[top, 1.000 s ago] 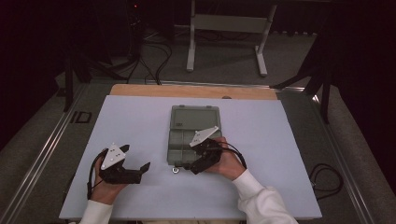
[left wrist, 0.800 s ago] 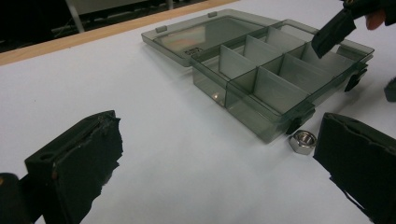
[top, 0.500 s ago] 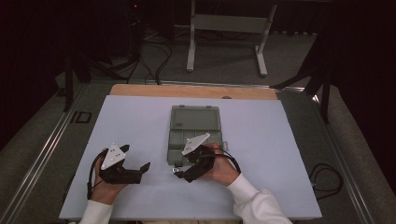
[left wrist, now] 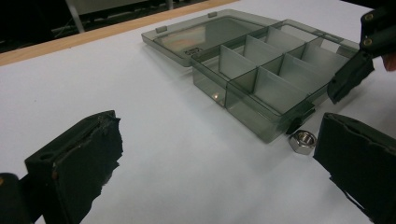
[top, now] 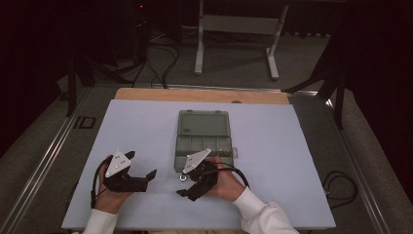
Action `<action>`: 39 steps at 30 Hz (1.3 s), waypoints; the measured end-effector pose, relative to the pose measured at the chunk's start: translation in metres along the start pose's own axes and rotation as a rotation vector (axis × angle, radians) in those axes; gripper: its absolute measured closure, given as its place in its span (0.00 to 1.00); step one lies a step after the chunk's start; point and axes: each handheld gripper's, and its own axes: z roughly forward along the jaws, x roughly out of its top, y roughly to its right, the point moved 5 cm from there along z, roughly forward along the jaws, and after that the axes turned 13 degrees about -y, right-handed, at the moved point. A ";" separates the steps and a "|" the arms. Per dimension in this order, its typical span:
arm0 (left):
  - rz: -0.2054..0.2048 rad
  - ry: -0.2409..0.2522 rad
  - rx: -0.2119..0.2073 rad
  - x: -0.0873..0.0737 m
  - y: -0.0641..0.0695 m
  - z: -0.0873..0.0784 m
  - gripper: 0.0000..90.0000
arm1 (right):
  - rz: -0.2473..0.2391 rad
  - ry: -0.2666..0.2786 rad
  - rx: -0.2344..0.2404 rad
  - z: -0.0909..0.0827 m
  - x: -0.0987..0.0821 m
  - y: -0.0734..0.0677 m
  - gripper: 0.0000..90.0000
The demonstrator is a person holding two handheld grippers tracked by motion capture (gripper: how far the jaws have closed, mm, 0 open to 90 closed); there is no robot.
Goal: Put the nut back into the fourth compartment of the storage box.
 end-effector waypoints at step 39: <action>-0.002 0.002 0.000 0.000 0.000 0.000 0.02 | -0.063 -0.121 -0.021 0.042 0.000 -0.006 0.27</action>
